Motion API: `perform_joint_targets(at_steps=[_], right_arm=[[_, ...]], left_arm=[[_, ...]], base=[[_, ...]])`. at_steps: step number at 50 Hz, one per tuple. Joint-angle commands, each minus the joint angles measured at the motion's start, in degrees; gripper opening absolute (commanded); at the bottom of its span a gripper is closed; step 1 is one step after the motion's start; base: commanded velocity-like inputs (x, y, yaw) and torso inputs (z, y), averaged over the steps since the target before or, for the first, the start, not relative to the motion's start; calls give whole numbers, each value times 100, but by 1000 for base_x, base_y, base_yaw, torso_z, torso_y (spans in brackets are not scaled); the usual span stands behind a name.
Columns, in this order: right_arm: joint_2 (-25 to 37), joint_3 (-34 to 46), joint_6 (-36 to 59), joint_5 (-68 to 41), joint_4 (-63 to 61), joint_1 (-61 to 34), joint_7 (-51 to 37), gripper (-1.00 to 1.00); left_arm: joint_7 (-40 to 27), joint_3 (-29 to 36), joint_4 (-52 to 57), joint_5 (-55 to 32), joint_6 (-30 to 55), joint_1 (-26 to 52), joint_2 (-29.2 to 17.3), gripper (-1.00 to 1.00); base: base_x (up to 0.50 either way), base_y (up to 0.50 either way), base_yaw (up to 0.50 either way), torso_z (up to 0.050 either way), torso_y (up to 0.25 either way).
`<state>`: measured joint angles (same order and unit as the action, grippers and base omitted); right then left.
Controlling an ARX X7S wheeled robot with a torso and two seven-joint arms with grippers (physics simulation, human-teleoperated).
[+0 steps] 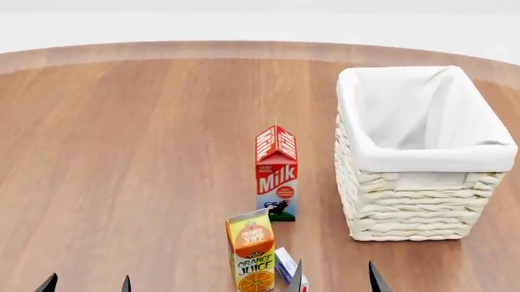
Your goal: Pick up the orange juice, and put it in the basket.
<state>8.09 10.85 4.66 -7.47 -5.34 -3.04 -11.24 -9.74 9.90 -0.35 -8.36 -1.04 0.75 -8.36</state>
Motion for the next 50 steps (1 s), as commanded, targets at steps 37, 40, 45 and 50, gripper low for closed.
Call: perform_joint_targets(at_steps=[37,40,45,50], right_arm=[[141,201,-132,-137,87,8,-169,100],[178,240,-191,-122,49,60,-148,100],[261,308,-4,-135,-387,248,-169,100],[330,392,163,-150,-736,445,-197,100]], left_arm=[[-165,175,-12,-141,-38,27,-141,100],[-175,184,-13,-149,-41,29,-149,100],[-190,201,-14,-162,-44,32,-162,100],[-204,216,-16,-175,-48,35,-174,100]], base=[[276,0,0,0,0],[0,0,0,0,3],[0,0,0,0,0],[0,0,0,0,0]])
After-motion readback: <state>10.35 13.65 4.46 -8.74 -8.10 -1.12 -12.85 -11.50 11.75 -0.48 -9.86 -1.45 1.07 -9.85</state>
